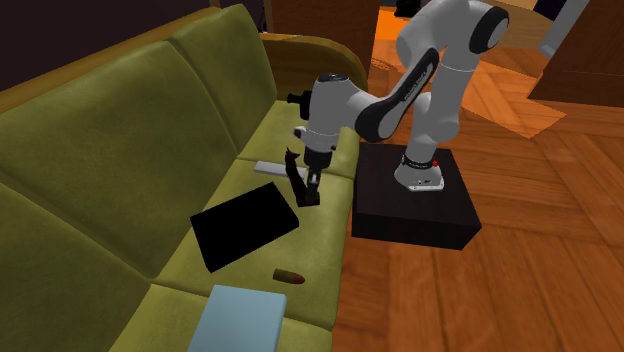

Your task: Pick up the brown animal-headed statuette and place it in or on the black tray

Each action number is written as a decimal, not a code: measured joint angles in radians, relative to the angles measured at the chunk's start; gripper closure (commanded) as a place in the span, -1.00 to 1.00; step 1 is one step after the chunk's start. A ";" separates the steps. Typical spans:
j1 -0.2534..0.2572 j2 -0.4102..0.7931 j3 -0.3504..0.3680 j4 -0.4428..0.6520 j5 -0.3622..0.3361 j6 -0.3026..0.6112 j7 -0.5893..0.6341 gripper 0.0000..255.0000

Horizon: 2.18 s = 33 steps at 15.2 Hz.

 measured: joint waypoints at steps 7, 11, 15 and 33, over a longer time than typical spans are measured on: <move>-0.009 0.119 -0.007 0.129 -0.090 -0.027 0.036 1.00; 0.007 0.286 -0.036 0.289 -0.200 -0.043 0.071 1.00; 0.038 0.444 -0.076 0.459 -0.280 -0.073 0.081 1.00; 0.111 0.696 -0.133 0.791 -0.361 -0.163 0.075 -1.00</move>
